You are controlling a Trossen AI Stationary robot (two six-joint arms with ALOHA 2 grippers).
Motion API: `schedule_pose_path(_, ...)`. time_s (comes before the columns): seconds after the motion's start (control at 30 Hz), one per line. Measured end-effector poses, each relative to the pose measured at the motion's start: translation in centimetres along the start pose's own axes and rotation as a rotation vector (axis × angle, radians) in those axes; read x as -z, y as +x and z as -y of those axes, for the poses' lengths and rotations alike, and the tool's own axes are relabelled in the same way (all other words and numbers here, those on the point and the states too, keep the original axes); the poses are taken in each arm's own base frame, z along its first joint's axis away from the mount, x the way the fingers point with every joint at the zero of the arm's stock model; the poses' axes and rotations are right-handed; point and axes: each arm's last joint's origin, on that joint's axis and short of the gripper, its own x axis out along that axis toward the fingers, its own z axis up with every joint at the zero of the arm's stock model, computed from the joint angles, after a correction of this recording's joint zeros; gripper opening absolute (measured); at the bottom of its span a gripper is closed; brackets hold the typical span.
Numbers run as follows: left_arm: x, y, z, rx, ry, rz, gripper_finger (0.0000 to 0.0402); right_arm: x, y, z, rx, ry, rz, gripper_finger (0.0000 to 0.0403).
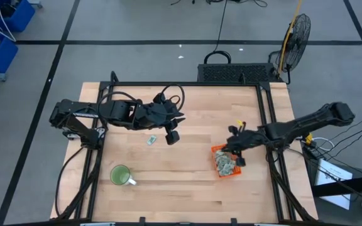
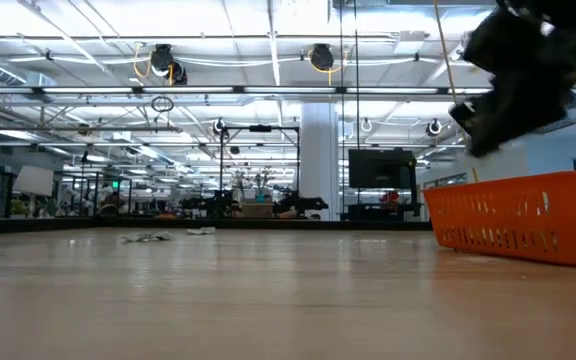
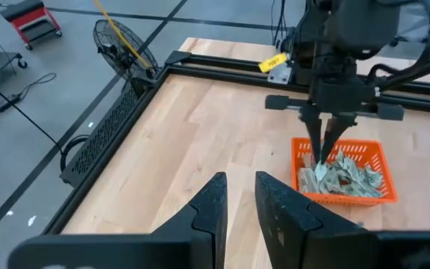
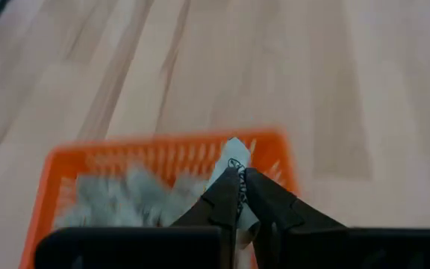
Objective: Pick and place Stevia / Truvia into bins
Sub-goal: Put the stevia packet into the orange basket
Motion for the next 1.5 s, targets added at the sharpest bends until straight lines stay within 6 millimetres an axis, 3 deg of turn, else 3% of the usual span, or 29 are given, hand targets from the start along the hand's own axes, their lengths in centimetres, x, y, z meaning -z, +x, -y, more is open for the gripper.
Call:
schedule_pose_path(0.13, 0.0, 0.0, 0.0, 0.000, 0.000, 0.000, 0.0076, 2.7, 0.0, -0.4, -0.026, 0.016, 0.000, 0.0017)
schedule_pose_path(0.3, 0.0, 0.0, 0.0, -0.001, 0.000, 0.000, 0.0076, 3.8, 0.3, -0.4, -0.037, -0.009, 0.053, 0.0026)
schedule_pose_path(0.67, 0.0, 0.0, -0.1, -0.015, 0.007, 0.003, 0.0076, 3.1, 0.2, -0.5, -0.038, -0.108, 0.131, 0.0114)
schedule_pose_path(0.9, 0.7, 0.2, -1.3, -0.185, -0.023, -0.055, 0.0076, 1.1, -0.3, -0.7, -0.036, -0.160, 0.348, 0.0129)
schedule_pose_path(1.13, 3.3, 1.6, -4.4, -0.375, -0.091, -0.252, 0.0076, 0.0, -0.7, -0.8, -0.007, -0.283, 0.478, 0.0122)
schedule_pose_path(1.27, 5.9, 3.8, -6.4, -0.444, -0.172, -0.348, 0.0076, -0.1, -0.8, -0.8, -0.002, -0.298, 0.487, 0.0123)
schedule_pose_path(1.5, 11.8, 8.6, -11.0, -0.406, -0.394, -0.459, 0.0076, -0.1, -0.8, -0.8, -0.005, -0.289, 0.493, 0.0120)
